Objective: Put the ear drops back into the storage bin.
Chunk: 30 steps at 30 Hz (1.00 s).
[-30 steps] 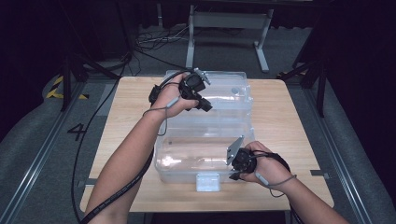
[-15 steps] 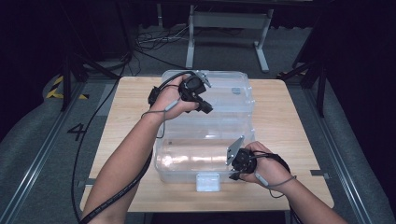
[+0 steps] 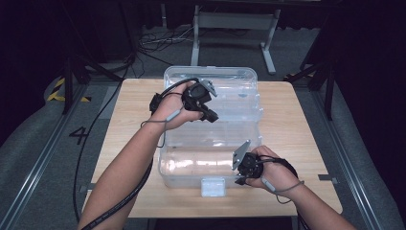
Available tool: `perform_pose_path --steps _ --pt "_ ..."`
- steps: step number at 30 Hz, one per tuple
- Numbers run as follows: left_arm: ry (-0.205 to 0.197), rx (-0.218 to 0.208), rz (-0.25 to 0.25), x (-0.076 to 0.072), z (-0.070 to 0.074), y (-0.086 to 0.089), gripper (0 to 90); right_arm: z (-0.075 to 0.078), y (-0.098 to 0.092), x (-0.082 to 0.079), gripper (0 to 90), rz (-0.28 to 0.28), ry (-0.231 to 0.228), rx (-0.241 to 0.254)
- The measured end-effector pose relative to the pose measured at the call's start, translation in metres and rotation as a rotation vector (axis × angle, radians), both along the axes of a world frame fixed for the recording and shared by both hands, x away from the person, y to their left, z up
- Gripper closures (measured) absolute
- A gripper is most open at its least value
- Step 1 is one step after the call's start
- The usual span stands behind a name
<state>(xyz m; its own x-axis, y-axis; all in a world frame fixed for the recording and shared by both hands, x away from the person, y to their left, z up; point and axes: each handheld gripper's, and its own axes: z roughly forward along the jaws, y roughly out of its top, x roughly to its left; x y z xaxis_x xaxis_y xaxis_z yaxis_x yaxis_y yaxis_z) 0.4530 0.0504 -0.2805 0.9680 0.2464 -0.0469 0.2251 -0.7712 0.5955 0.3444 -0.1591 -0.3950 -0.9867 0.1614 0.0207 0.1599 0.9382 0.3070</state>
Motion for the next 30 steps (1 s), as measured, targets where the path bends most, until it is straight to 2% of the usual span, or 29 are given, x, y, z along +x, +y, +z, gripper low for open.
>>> perform_pose_path --steps 21,30 --pt "-0.011 0.015 -0.054 -0.027 -0.001 0.0 86.5 0.0 0.0 -0.002 81.1 -0.011 -0.013 0.005" --pt "-0.007 0.019 -0.079 -0.037 -0.004 0.0 86.9 0.0 -0.001 -0.005 81.3 -0.007 -0.038 0.006"
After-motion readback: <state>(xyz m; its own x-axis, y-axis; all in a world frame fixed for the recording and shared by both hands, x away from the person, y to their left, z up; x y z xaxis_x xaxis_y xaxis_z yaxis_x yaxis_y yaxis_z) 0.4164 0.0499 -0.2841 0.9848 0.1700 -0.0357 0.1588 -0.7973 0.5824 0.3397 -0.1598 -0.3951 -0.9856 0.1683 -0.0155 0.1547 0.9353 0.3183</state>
